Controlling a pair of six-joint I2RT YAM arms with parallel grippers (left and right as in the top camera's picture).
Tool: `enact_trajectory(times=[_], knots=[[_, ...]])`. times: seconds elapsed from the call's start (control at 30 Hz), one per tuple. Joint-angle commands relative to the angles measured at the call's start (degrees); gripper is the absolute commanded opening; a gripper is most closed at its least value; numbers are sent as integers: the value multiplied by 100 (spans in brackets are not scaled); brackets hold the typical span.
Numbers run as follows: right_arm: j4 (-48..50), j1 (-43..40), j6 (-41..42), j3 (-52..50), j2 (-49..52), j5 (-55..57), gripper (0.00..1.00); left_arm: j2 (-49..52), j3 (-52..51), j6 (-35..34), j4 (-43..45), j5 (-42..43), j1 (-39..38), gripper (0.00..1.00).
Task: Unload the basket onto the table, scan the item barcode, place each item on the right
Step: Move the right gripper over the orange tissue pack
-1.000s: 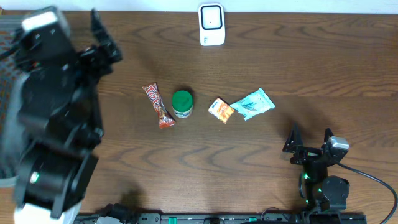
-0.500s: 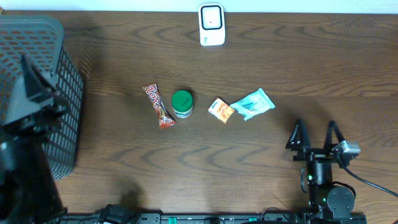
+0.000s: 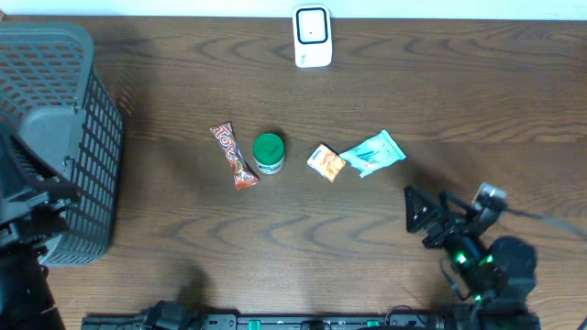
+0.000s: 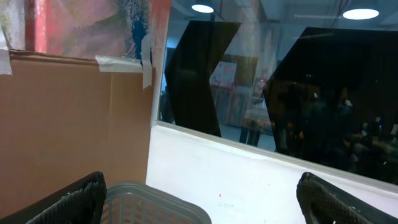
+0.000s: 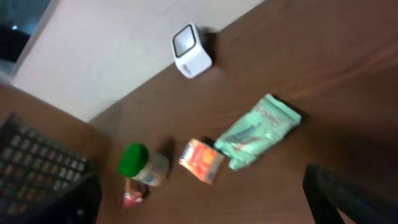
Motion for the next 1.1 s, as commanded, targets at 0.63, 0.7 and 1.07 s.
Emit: enact_trajectory(times=[0.63,0.7,1.07], knots=[[-1600,2105,-286,4669,6426,-1412,99,-1480,-1049,-767,691,-63,1307,98],[-1213,2116,306,4669,6690,-1248,99,-1488,-1078,-879,702,-66,1307,98],[-470,2632,1954,4671,8021,-219,1,-1486,-1134,-984,702,-44,1307,98]])
